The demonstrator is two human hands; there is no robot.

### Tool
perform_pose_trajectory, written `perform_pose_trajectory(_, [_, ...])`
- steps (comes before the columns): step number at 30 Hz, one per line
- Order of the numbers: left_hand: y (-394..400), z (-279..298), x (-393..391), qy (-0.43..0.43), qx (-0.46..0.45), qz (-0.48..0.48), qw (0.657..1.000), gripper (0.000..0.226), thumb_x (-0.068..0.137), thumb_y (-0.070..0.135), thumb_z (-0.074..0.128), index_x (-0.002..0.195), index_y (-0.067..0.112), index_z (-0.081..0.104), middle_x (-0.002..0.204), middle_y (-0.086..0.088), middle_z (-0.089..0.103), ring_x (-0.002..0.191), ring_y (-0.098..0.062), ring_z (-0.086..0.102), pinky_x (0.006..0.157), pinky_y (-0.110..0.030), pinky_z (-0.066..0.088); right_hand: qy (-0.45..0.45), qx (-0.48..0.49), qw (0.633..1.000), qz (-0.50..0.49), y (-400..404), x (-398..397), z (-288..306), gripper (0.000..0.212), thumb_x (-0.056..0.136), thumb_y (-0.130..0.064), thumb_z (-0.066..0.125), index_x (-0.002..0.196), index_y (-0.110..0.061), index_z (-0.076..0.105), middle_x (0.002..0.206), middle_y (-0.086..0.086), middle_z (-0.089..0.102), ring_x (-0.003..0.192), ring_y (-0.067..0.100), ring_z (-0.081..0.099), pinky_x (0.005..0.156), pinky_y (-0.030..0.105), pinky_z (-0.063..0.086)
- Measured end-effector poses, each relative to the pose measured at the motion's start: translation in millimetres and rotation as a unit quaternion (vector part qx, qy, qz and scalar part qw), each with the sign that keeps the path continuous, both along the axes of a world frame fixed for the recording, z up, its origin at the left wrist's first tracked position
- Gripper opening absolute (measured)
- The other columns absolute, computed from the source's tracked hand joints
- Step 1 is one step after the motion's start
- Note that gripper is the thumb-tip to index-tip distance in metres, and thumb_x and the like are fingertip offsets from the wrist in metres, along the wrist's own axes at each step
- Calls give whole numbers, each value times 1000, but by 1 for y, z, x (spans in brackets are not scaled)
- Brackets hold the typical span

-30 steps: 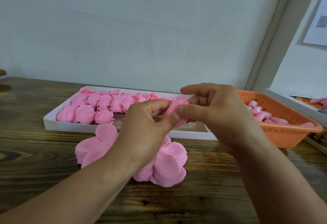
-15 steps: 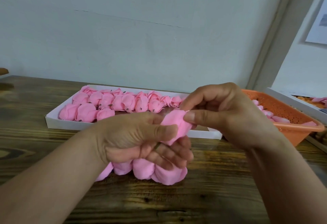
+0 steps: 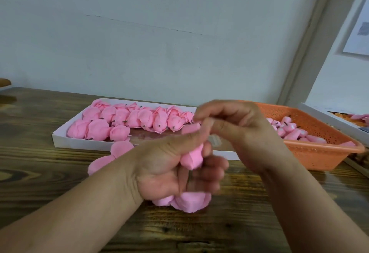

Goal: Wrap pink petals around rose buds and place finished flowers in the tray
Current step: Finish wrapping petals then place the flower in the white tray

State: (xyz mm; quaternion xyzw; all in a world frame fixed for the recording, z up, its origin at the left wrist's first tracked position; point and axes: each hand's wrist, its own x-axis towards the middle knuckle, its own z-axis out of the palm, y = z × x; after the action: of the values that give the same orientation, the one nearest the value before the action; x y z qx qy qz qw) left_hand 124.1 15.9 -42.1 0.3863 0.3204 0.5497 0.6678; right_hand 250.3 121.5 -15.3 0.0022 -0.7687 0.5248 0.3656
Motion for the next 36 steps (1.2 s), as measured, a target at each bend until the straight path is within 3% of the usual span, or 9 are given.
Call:
perform_pose_trajectory(5, [14,9,-2,-92,21,227,969,32,69,44,59,61,13,57,75,-7,73,71,-19,72,73,-37,59,128,110,948,-269,-18,-15,-14,9,74,-12,64,65,-14,63,61,5,62,52,7,51,51,18,43])
perform_pose_trajectory(8, [15,10,-4,-150,16,260,954,46,82,47,54,56,10,65,69,-5,71,61,-18,70,59,-37,61,77,281,915,-281,-33,-29,-33,11,72,-18,70,75,-13,61,66,-1,62,58,8,51,54,24,45])
perform_pose_trajectory(10, [14,12,-1,-160,7,268,950,45,87,49,49,78,8,65,64,0,70,53,-13,66,49,-32,58,64,330,889,-312,-36,-37,-43,20,70,-16,74,84,-7,62,73,-1,61,64,8,52,55,30,47])
perform_pose_trajectory(14, [14,11,6,-182,10,267,946,49,88,50,49,118,12,54,72,1,71,65,-12,67,55,-31,60,110,327,867,-360,-38,-43,-45,18,71,-14,74,81,-6,61,71,-2,59,63,9,51,54,31,46])
perform_pose_trajectory(17, [15,8,9,-180,7,272,945,50,87,51,50,111,8,60,83,-3,70,86,-16,63,64,-29,60,117,368,842,-377,-37,-43,-44,13,76,-15,70,79,-6,62,71,1,57,63,13,51,51,32,44])
perform_pose_trajectory(23, [15,5,11,-204,43,240,948,48,71,47,60,98,8,67,88,-4,71,78,-13,72,65,-24,59,104,389,834,-378,-39,-42,-40,10,80,-11,64,81,-2,68,80,7,65,74,24,63,55,41,51])
perform_pose_trajectory(28, [14,3,8,-139,91,235,958,29,58,35,68,72,10,73,93,-7,73,80,-16,71,74,-29,59,52,228,932,-277,-40,-38,-34,8,75,-12,63,71,-4,62,63,-3,53,57,9,45,53,26,39])
perform_pose_trajectory(32, [14,2,0,-76,113,222,966,22,65,34,62,56,17,72,88,0,72,83,-19,65,76,-32,55,16,8,989,-148,-41,-34,-28,11,75,-10,65,73,1,65,60,21,57,51,22,48,49,27,42])
perform_pose_trajectory(36, [10,6,-2,37,137,220,965,35,71,47,52,53,24,72,83,1,64,73,-18,36,44,-23,34,-27,-170,985,-33,-36,-34,-27,15,83,-1,63,68,-3,65,56,7,56,50,11,50,46,19,42])
